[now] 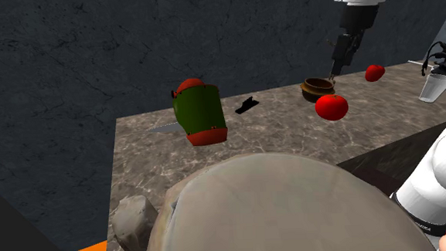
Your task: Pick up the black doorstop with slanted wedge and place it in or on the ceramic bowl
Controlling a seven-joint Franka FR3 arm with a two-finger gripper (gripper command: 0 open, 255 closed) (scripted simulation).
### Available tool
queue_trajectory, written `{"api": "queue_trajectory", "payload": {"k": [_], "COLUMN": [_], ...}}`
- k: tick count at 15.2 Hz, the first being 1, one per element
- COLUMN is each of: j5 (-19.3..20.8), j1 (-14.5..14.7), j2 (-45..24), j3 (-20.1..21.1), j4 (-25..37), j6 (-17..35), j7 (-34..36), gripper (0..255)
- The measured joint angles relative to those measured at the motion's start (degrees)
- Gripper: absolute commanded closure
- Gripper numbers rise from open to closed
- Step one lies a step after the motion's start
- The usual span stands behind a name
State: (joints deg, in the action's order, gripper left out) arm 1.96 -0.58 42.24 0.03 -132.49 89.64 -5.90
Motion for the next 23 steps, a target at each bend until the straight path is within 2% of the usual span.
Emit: {"api": "queue_trajectory", "payload": {"k": [3, 9, 15, 23], "j5": [0.10, 0.03, -0.91, -4.81], "j1": [0.00, 0.25, 0.84, 2.10], "j2": [-0.77, -7.48, -16.84, -32.53], "j3": [-0.44, -2.13, -3.79, -6.17], "j4": [-1.27, -4.83, -5.51, -0.62], "j6": [2.84, 17.18, 31.59, 48.02], "j7": [-0.53, -2.60, -5.14, -10.67], "gripper": [0, 0, 0, 0]}}
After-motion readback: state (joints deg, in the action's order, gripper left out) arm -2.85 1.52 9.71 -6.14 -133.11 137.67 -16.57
